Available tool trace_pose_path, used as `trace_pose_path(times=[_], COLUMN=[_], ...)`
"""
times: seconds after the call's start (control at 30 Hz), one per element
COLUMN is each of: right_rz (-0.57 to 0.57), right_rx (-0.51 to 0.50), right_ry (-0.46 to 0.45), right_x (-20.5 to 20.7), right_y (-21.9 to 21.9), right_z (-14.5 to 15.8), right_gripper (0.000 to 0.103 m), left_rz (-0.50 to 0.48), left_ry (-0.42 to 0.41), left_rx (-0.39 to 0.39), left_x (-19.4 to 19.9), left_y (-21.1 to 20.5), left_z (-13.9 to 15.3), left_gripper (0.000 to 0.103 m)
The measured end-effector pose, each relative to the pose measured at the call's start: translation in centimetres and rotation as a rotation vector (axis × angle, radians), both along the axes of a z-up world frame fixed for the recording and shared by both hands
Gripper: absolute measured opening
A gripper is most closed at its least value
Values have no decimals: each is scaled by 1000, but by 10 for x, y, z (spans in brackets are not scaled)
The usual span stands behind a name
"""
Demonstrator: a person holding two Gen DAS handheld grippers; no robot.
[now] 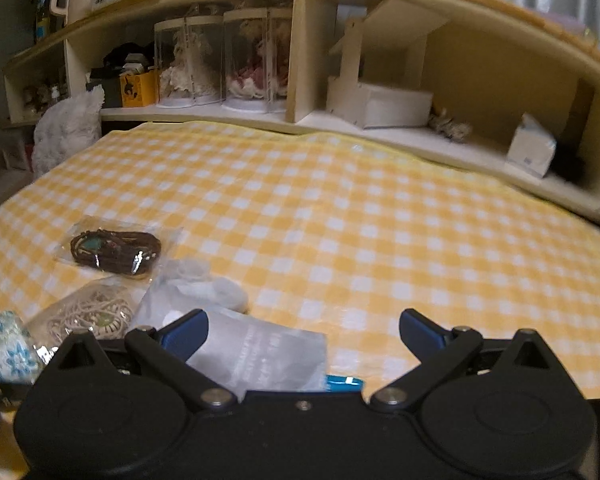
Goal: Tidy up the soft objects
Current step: 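Grasp the blue-floral fabric pouch with the left tool while the right tool grasps the grey bag, then lift the floral pouch with the left tool while the right tool carries the grey bag toward the box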
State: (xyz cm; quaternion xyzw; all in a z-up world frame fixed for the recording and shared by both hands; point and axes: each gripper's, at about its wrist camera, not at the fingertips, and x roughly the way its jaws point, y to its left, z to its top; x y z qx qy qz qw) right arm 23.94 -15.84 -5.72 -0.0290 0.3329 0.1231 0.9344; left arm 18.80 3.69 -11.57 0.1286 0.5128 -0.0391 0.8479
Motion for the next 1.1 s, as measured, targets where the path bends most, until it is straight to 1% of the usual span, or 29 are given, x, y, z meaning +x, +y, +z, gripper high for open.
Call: trace_pose_path(times=[0.1, 0.23, 0.47, 0.57, 0.6, 0.67, 0.73, 0.83, 0.93, 1.1], right_rz=[32, 74, 100, 119, 125, 140, 158, 204, 257, 378], right_rx=[40, 41, 89, 117, 117, 122, 123, 112, 81, -34], right_ry=[17, 20, 37, 70, 83, 108, 123, 159, 182, 197], right_x=[8, 16, 30, 31, 31, 29, 27, 23, 15, -5], right_y=[3, 11, 17, 15, 16, 16, 17, 20, 27, 42], right_z=[-7, -15, -30, -36, -37, -39, -39, -38, -37, -38], right_gripper=[103, 103, 103, 102, 102, 102, 102, 102, 102, 102], left_rz=[-7, -4, -13, -14, -13, -3, 10, 35, 57, 77], left_ry=[29, 37, 60, 62, 64, 64, 61, 55, 31, -2], left_rx=[20, 9, -68, -72, -76, -81, -85, -92, -99, -124], left_x=[2, 2, 5, 4, 5, 6, 5, 1, -2, -6], left_y=[-2, 1, 11, 13, 16, 18, 22, 28, 41, 47], left_z=[-8, -11, -3, -1, 1, 3, 5, 11, 19, 30], left_gripper=[103, 102, 80, 75, 74, 68, 66, 63, 62, 62])
